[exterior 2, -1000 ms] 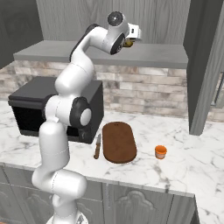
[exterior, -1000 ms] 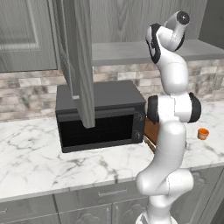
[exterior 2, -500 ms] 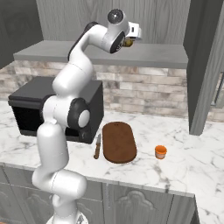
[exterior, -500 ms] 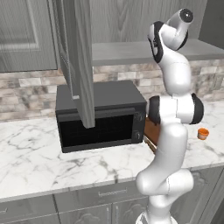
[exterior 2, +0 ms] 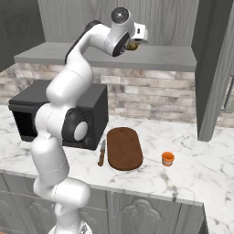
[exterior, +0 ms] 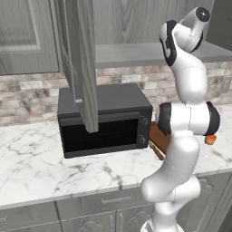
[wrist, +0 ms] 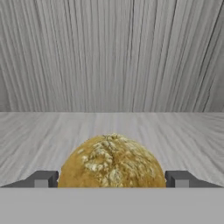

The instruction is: Pick the bread, place it on the cutting board, pick the jam, place it on the counter, and close the cabinet.

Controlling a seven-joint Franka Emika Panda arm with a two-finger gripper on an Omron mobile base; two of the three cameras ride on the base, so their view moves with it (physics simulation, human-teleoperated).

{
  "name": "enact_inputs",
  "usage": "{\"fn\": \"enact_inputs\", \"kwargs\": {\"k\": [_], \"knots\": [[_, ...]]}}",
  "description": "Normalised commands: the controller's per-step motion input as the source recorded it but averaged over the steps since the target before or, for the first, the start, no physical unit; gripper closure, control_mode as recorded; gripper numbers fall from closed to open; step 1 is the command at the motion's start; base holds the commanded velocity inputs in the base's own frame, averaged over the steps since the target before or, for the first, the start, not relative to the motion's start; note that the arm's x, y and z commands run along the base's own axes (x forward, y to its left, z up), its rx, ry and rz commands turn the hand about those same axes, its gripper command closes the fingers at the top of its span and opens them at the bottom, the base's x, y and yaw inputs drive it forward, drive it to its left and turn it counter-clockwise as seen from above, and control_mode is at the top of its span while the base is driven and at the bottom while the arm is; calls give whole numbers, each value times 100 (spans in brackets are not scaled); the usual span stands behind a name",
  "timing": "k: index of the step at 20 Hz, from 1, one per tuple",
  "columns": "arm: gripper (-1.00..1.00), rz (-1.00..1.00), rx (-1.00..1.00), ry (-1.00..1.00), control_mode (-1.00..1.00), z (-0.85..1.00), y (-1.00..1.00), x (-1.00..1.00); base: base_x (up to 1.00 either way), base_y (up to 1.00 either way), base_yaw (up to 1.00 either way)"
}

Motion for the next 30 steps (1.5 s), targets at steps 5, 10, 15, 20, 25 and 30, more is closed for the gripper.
{"fn": "enact_inputs", "kwargs": {"k": [5,10,15,20,25,30], "knots": [[100,0,0,0,-100,0,0,-66,0,0,0],[100,0,0,0,-100,0,0,-69,0,0,0],[100,0,0,0,-100,-1,0,-64,0,0,0],[100,0,0,0,-100,-3,0,-65,0,0,0],[100,0,0,0,-100,-9,0,-66,0,0,0],[100,0,0,0,-100,-5,0,-62,0,0,0]]}}
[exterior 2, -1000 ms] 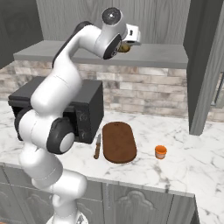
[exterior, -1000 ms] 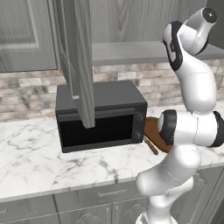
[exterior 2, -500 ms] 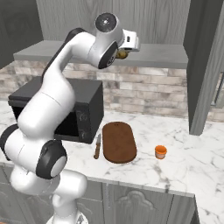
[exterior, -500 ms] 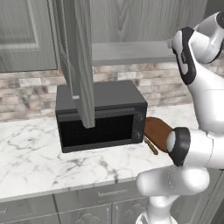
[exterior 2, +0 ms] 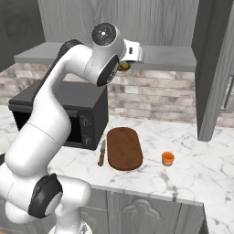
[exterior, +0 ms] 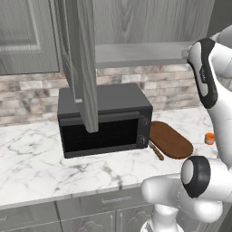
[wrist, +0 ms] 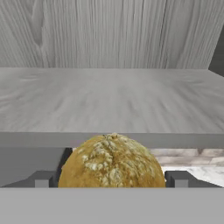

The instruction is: Pick the bread, place it on the cutting board, pick the jam, place it on the counter, and close the cabinet.

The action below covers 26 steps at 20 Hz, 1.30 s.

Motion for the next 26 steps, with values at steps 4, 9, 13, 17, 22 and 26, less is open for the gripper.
{"fn": "enact_inputs", "kwargs": {"k": [4,9,13,17,22,26], "knots": [[100,0,0,0,-100,-6,0,-46,0,0,0],[100,0,0,0,-100,-10,0,-41,0,0,0],[100,0,0,0,-100,-22,0,-19,0,0,0],[100,0,0,1,-100,-13,0,-16,0,0,0],[100,0,0,6,-100,-5,0,-22,0,0,0],[100,0,0,8,-100,-10,0,-27,0,0,0]]}}
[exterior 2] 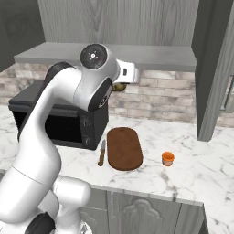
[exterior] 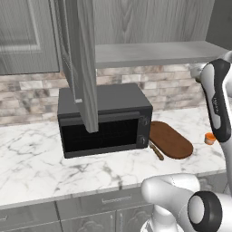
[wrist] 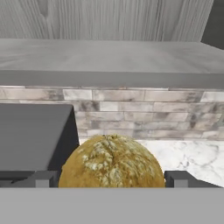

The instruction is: Pick the bread, place it on the cutting board, pick the jam, place it on the counter, and close the cabinet.

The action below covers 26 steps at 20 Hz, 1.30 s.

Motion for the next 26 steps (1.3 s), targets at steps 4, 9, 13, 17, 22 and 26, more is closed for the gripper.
{"fn": "enact_inputs", "kwargs": {"k": [4,9,13,17,22,26], "knots": [[100,0,0,8,-100,-15,0,-30,0,0,0],[100,0,0,6,-100,-23,0,-22,0,0,0],[100,0,0,0,-100,-34,0,-8,0,0,0],[100,0,0,0,-100,-41,0,0,0,0,0],[100,0,0,0,-100,-36,0,0,0,0,0],[100,0,0,0,-100,-37,0,0,0,0,0]]}}
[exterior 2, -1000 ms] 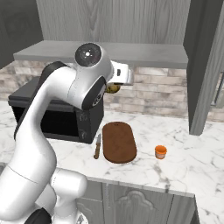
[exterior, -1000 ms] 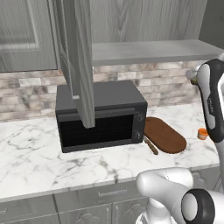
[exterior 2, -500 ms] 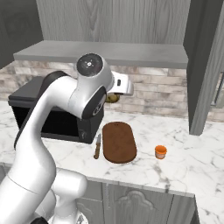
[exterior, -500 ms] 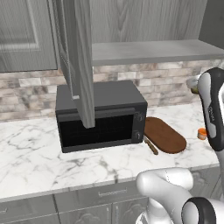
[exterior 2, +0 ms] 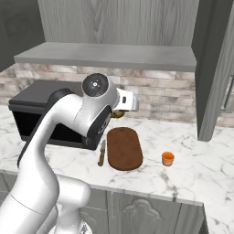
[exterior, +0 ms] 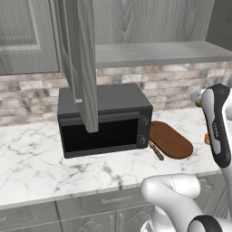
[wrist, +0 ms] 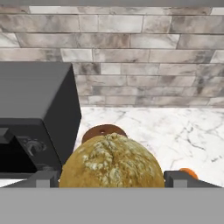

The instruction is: Pick the bread, place it on the cutting board, pick the jam, place it on the counter, and close the cabinet.

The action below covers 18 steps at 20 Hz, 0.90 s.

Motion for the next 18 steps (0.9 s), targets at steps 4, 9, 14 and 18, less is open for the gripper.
{"fn": "enact_inputs", "kwargs": {"k": [4,9,14,18], "knots": [[100,0,0,0,-100,-29,0,0,0,0,0],[100,0,0,1,-100,-31,0,0,0,0,0],[100,0,0,5,-100,-20,0,0,0,0,0],[100,0,0,7,-100,-19,-2,0,0,0,0]]}}
